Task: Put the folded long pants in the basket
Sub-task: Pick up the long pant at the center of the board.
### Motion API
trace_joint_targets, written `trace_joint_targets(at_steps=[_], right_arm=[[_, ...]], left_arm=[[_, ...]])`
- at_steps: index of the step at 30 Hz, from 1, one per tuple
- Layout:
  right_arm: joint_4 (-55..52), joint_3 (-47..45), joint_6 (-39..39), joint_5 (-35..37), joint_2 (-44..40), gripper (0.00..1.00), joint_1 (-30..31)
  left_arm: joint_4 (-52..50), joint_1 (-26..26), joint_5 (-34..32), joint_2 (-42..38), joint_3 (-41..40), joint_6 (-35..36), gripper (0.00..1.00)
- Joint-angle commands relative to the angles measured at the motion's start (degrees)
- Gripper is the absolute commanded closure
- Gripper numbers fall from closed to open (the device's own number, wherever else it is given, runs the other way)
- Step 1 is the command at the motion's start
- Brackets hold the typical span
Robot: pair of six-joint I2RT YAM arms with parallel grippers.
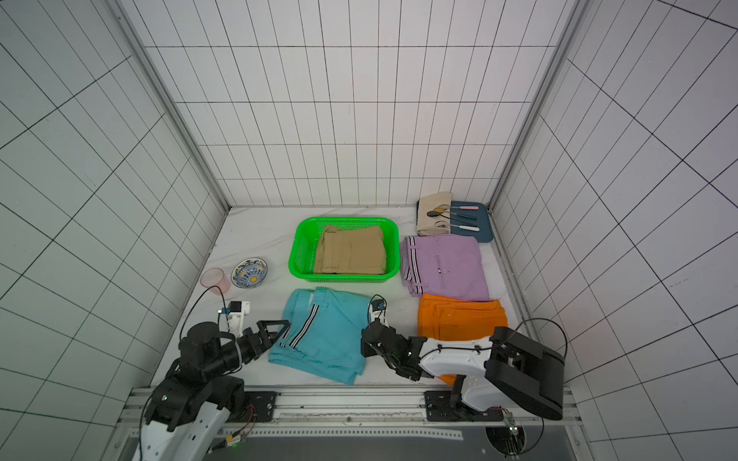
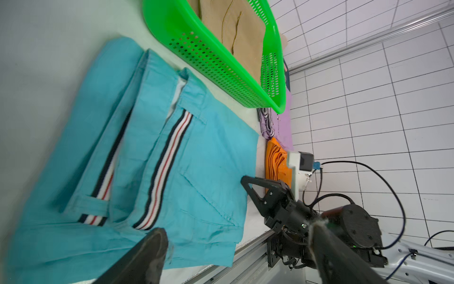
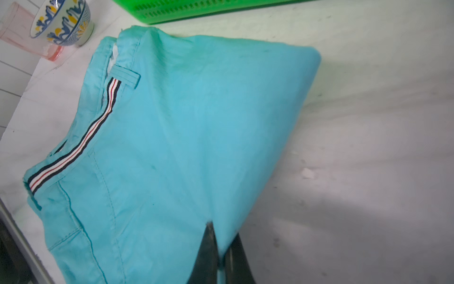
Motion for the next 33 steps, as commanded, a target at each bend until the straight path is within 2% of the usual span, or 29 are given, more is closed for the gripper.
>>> trace_joint_targets(at_steps=[1,4,7,9,14,16,22,24,26,27,29,30,33], right_arm=[[-5.8,-2.0,-1.2,2.9,-5.9,1.0,-2.9],[-6.2,-3.9,-1.6,-0.2,-9.4,1.0,-6.2],[-6.8,-4.5,-2.1,-1.7,-10.8,1.0,-8.1],[-7.1,-4.5,-2.5,-2.5,-11.0,1.0,-9.0],[-7.1,-3.6,-3.0,-4.1,-9.7,1.0,-10.0],[-7.1,-3.0,-3.3,-4.4,-8.8,1.0,-10.2],[-6.1,-1.2,-3.9,-5.3,-5.7,1.0,-10.8],[-5.5,-0.6,-4.0,-5.9,-4.4,1.0,-10.8],[-5.1,0.1,-4.0,-6.2,-2.9,1.0,-10.8],[-5.0,0.3,-4.1,-6.2,-2.4,1.0,-10.9],[-4.8,0.8,-4.3,-6.2,-1.5,1.0,-11.0],[-4.8,1.0,-4.3,-6.2,-1.3,1.0,-10.9],[-4.8,1.5,-4.6,-5.8,-0.9,1.0,-11.0]], left_arm=[[11.3,0.2,-2.4,4.6,-2.7,-0.9,0.05],[13.9,0.1,-6.9,11.7,-4.0,0.1,0.05],[18.6,-0.2,-5.7,18.9,-4.1,0.6,0.06],[22.5,-1.5,-8.5,23.2,-5.6,-0.3,0.06],[38.2,-4.1,-12.7,37.2,-8.3,-1.4,0.06],[40.9,-4.9,-14.2,43.4,-7.2,-0.5,0.06],[51.4,-6.4,-11.8,63.1,-4.3,0.6,0.1],[54.3,-6.8,-9.7,69.2,-3.0,0.6,0.19],[56.8,-7.1,-8.0,74.5,-1.9,0.5,0.34],[57.8,-7.2,-7.6,76.2,-1.5,0.4,0.42],[58.5,-7.3,-7.7,78.6,-1.0,0.3,0.71],[58.3,-7.3,-8.0,79.1,-0.7,0.4,0.8],[56.6,-7.5,-9.4,78.7,-0.4,0.9,1.0]])
